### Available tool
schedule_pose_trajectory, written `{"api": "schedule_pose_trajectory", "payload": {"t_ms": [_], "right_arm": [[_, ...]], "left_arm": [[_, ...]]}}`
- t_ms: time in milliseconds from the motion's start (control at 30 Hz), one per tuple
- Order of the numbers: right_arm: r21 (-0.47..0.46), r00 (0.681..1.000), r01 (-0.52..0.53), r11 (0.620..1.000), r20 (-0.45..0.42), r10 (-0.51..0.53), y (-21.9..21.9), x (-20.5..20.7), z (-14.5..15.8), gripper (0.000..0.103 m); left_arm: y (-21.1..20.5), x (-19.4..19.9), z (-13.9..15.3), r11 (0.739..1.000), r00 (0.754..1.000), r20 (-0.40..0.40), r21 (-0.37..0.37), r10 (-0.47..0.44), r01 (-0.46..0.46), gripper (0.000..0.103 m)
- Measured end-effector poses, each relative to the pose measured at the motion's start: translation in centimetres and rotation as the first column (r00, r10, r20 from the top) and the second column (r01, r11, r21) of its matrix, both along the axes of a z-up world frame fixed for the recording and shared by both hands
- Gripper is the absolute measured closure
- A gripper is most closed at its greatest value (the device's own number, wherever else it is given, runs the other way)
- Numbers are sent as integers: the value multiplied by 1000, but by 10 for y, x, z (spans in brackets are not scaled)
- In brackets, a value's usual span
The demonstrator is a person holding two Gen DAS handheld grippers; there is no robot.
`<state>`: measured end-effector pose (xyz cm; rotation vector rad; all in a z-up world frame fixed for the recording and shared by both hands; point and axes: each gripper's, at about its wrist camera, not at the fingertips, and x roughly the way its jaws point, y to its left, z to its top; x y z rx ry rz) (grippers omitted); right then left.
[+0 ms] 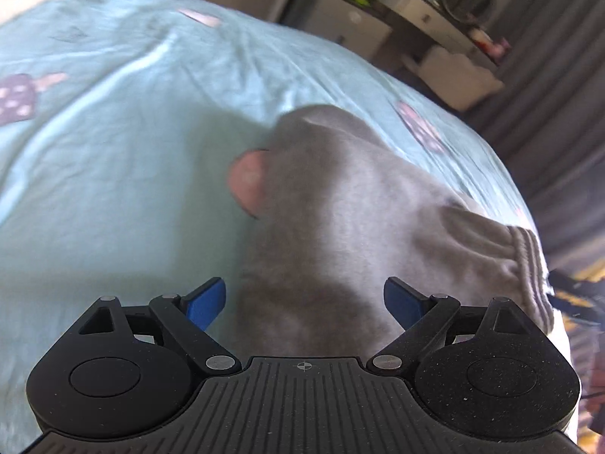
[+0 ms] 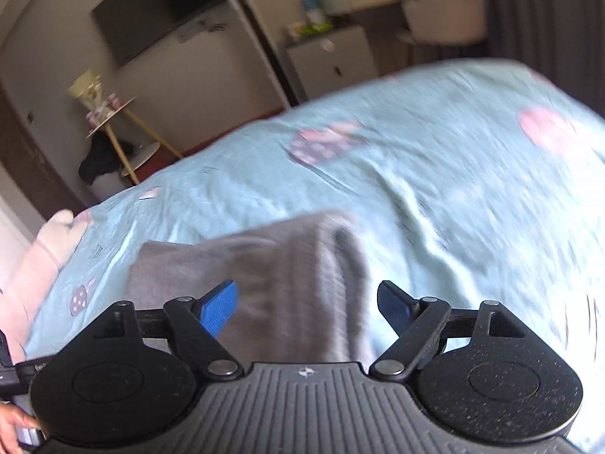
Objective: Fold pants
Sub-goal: 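Grasp the ribbed cuff again with the right gripper, then fold the cuff with the right gripper onto the pants stack and release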
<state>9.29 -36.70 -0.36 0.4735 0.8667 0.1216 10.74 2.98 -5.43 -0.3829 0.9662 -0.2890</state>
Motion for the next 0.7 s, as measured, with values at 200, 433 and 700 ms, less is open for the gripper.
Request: {"api": "schedule_pose_trajectory", "payload": {"t_ms": [200,433,700], "right_arm": [[342,990,3,940,-134,46,-25,22,-63,17],[396,983,-76,915,-122,135,-4,58,-87,12],[297,990,-108,949,-49,128,11,57,-69,49]], "left_arm": [[-11,44,-21,995,988,-124,-22,-96,94,8],[-31,77,-32,986,977,-128,-25,-169,168,8],[-26,82,-20,996,991,-104,-44,-80,76,64]]}}
